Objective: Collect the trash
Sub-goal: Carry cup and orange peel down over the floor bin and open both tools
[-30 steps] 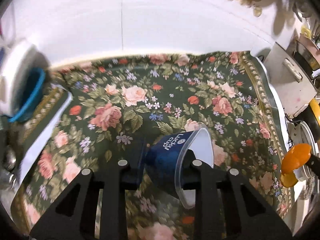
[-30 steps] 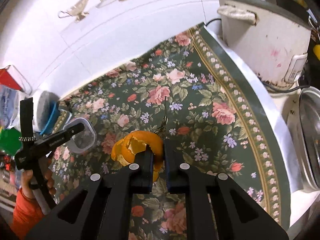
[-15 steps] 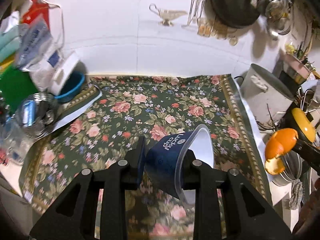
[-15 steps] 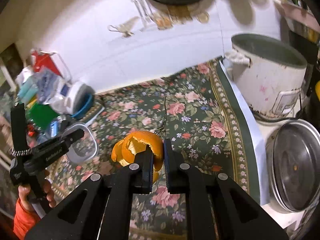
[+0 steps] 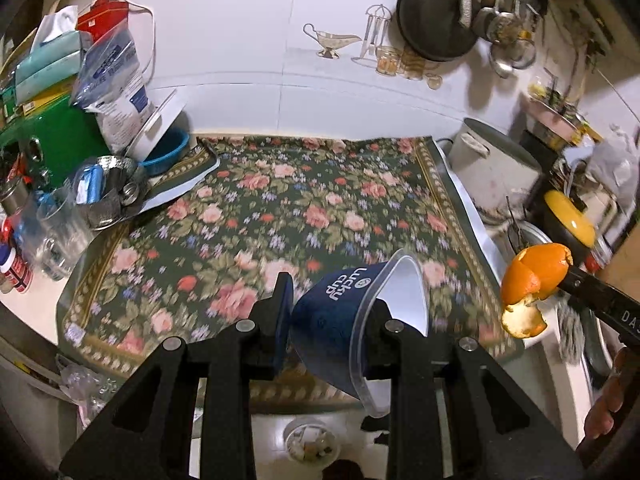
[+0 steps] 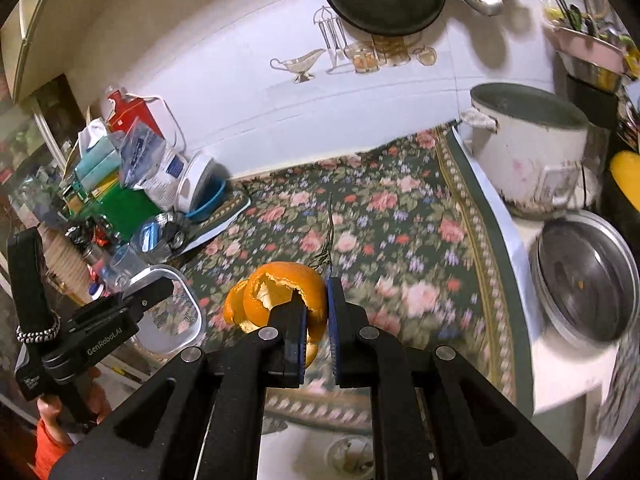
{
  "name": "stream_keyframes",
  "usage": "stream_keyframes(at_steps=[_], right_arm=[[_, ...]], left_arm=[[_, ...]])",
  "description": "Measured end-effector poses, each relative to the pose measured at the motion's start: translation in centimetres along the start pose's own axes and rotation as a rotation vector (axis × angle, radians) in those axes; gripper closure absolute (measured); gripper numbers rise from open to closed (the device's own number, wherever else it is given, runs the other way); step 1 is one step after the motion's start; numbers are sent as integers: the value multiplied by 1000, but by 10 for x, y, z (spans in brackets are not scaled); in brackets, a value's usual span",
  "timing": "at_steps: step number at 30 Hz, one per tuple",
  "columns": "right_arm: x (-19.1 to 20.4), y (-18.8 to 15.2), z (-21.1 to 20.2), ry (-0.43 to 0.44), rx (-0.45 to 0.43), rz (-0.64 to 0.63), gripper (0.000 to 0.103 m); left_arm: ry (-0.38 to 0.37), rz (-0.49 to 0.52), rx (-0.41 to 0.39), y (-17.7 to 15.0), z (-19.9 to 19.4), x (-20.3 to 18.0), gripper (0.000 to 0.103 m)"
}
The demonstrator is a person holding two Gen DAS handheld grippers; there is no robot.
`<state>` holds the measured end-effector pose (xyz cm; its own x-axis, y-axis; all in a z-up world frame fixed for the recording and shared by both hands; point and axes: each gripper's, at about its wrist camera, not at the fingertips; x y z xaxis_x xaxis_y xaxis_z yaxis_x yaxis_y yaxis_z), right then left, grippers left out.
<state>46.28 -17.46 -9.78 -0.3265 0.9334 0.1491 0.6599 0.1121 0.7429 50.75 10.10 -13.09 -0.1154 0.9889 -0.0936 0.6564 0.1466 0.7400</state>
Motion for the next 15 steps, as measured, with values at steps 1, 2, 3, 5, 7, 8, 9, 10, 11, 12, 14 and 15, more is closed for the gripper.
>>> stream_keyframes(at_steps=[1,2,3,5,7,8,9,10,11,12,14,15], right_arm=[[7,-7,-3,-13,-4,3,94],[16,-18,-6,-28,-8,8,94],[22,-26,-10,-34,-11,16,94],[36,-44,-17,-47,-17,35,94],[51,-62,-24,-61,-18,51,94],[57,-69,-27,-68,-20,58,94],[64,-79,-31,-73,-21,66,94],[70,-86,-34,-78,-21,73,94],[77,-93,-36,-86,-20,81,94],[83,-101,-39,-92,-18,91,94],[93,-117,-46,-96,-12,105,94],[99,-125,-49,-99,-6,107,94]], left_arm=[[-2,9,1,-6,-6,4,76],[-10,18,4,-15,-14,10,76],[-15,23,6,-22,-20,14,76],[-23,38,6,-39,-39,25,76],[-28,50,8,-54,-54,35,76],[-32,56,10,-63,-64,41,76],[-34,59,14,-70,-70,45,76],[-39,61,21,-76,-76,50,76],[-45,63,30,-84,-82,56,76],[-48,66,40,-91,-88,61,76],[-48,70,60,-104,-95,69,76],[-48,71,71,-110,-98,72,76]])
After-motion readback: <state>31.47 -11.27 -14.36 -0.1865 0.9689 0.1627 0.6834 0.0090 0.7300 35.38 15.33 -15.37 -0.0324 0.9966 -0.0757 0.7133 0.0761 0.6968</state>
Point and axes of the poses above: each gripper's, at about its wrist camera, not at the fingertips, and z roughly the way its jaws point, x to its left, y to its top, and after that the axes turned 4 degrees about y, right-handed
